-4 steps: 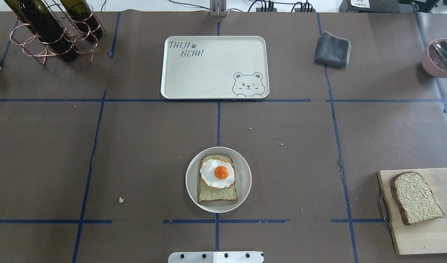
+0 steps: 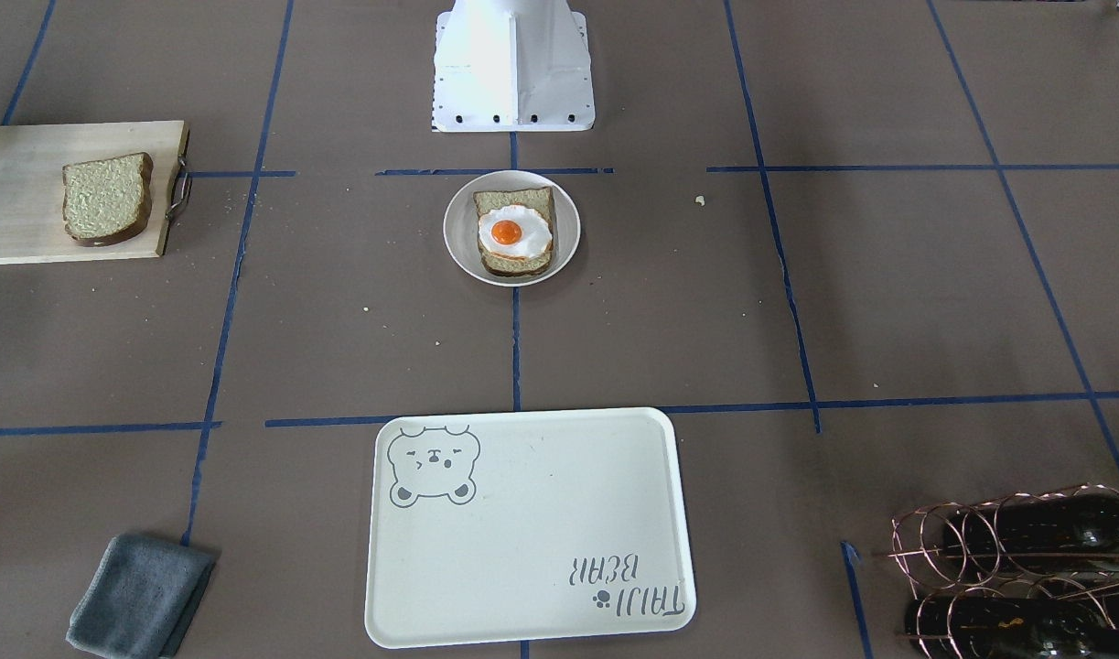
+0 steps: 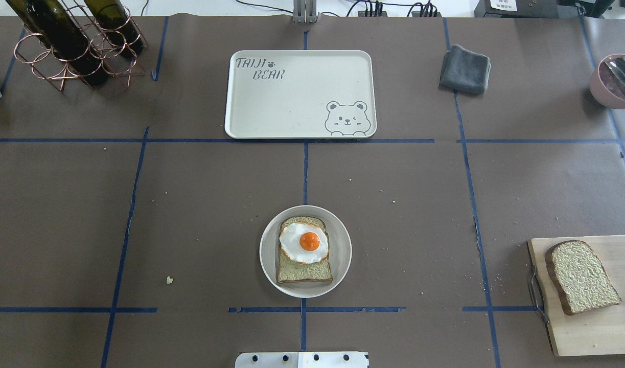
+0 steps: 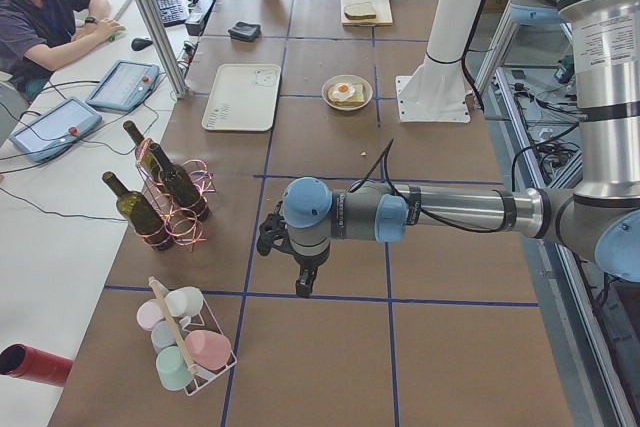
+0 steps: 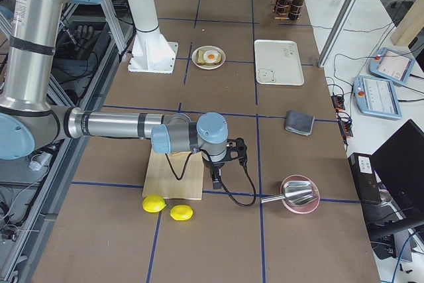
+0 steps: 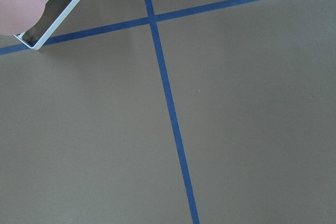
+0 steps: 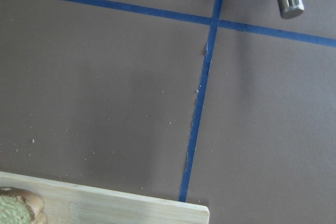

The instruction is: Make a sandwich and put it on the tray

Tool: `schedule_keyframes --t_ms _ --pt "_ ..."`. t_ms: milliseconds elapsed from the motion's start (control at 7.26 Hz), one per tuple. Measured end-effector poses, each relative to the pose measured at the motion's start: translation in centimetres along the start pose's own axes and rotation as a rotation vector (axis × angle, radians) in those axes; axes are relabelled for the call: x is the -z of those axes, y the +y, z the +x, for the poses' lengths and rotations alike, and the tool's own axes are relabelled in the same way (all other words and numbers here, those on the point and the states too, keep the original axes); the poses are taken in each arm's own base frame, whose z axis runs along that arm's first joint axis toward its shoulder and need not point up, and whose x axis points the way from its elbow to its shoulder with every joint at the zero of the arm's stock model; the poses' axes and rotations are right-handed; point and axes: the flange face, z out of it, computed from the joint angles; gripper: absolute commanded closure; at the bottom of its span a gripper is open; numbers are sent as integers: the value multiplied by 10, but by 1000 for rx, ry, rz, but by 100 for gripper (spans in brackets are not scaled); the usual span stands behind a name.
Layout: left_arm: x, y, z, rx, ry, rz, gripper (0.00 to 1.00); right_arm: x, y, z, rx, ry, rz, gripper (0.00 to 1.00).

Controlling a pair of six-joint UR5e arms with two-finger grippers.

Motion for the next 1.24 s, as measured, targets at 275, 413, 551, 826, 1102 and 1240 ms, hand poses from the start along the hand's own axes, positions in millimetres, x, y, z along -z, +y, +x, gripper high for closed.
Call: schedule_keyframes --t_ms 275,413,551,826,1102,1240 --pt "0 0 0 0 0 0 0 -10 -2 -10 15 -29 -20 0" --pt "0 0 0 0 0 0 0 -12 -5 -13 22 -36 -21 0" --pt "0 0 0 -1 0 1 0 -10 -9 -17 41 -39 -6 0" --pt "1 0 1 -2 1 2 0 -5 -16 -24 90 -43 48 0" --pt "1 0 1 -2 1 2 0 1 -19 -38 147 -92 96 0" --pt "1 0 1 -1 1 1 0 0 -18 -52 193 -169 108 0"
